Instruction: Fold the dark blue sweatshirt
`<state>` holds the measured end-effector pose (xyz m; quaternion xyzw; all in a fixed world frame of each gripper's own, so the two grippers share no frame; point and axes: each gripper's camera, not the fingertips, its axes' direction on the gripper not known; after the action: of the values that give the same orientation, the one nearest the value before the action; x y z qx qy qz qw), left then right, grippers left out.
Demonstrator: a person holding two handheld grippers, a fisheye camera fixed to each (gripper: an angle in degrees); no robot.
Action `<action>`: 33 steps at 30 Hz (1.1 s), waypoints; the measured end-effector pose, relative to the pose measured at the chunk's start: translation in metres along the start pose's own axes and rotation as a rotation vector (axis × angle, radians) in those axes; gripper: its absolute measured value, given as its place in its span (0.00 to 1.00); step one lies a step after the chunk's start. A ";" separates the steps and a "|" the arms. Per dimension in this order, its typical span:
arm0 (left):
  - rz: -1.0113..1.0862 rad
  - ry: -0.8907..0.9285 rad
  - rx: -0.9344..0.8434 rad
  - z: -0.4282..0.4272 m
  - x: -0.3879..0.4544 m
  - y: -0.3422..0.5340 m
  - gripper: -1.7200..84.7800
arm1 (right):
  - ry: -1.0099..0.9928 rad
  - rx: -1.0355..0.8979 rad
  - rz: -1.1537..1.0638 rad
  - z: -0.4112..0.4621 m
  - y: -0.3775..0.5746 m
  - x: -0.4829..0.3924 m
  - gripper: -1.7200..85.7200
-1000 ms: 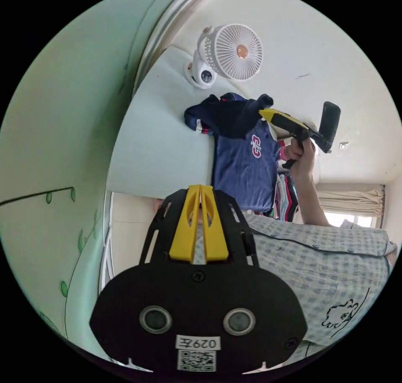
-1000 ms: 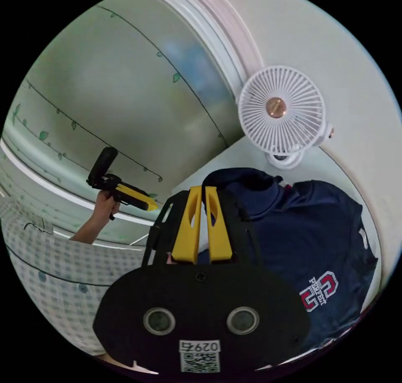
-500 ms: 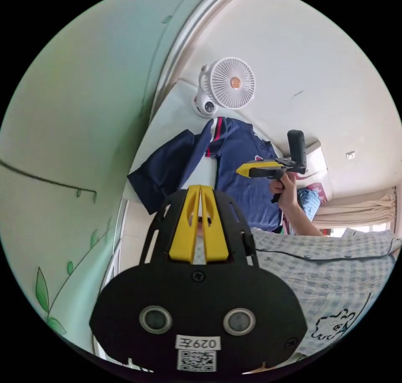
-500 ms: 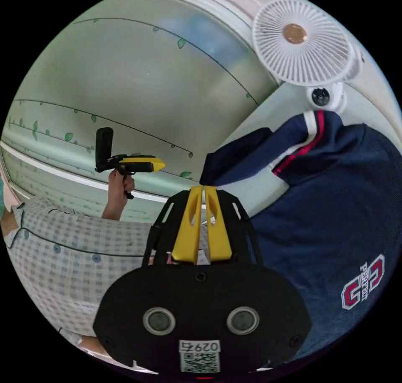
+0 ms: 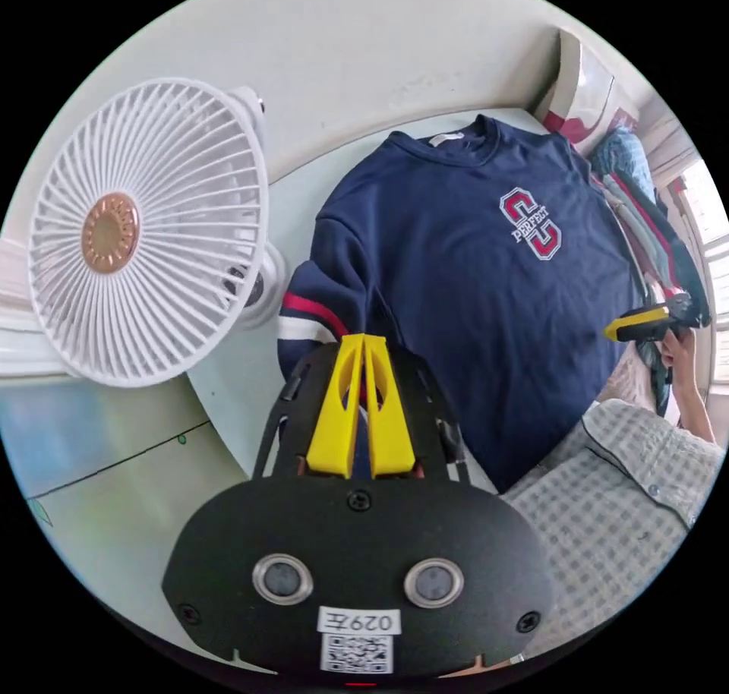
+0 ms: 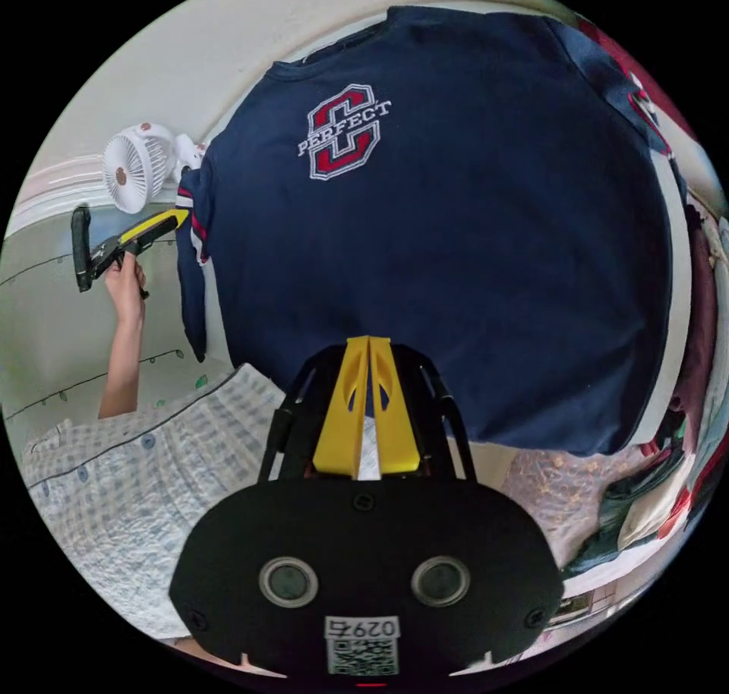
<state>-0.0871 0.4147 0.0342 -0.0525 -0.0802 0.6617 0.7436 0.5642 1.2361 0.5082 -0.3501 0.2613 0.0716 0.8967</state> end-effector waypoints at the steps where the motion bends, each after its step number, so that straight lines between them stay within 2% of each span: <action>1: 0.005 -0.022 -0.038 0.013 0.002 -0.005 0.01 | -0.022 0.025 0.006 -0.002 0.001 0.000 0.01; 6: -0.077 -0.129 -0.139 0.046 -0.013 0.015 0.01 | -0.037 0.004 0.053 -0.018 -0.002 0.008 0.01; 9: -0.141 -0.017 -0.147 0.046 -0.022 0.023 0.01 | -0.042 -0.009 0.038 -0.029 -0.003 0.012 0.01; 15: -0.172 0.016 0.043 0.004 0.033 0.016 0.01 | 0.046 -0.082 -0.004 -0.055 -0.010 0.004 0.01; 20: -0.008 0.186 -0.015 0.032 0.097 -0.040 0.01 | 0.108 0.012 -0.085 -0.095 -0.019 -0.017 0.01; 23: 0.072 0.123 -0.141 0.068 0.132 -0.092 0.01 | 0.201 -0.074 -0.072 -0.095 -0.032 -0.011 0.01; 26: 0.103 0.040 -0.144 0.074 0.150 -0.128 0.01 | 0.213 -0.062 -0.064 -0.101 -0.026 -0.004 0.01; 33: 0.147 0.099 -0.184 0.079 0.153 -0.205 0.01 | 0.217 0.020 0.007 -0.128 -0.021 0.014 0.01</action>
<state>0.1149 0.5399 0.1571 -0.1590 -0.1000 0.7008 0.6882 0.5295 1.1346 0.4340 -0.3460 0.3588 0.0338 0.8663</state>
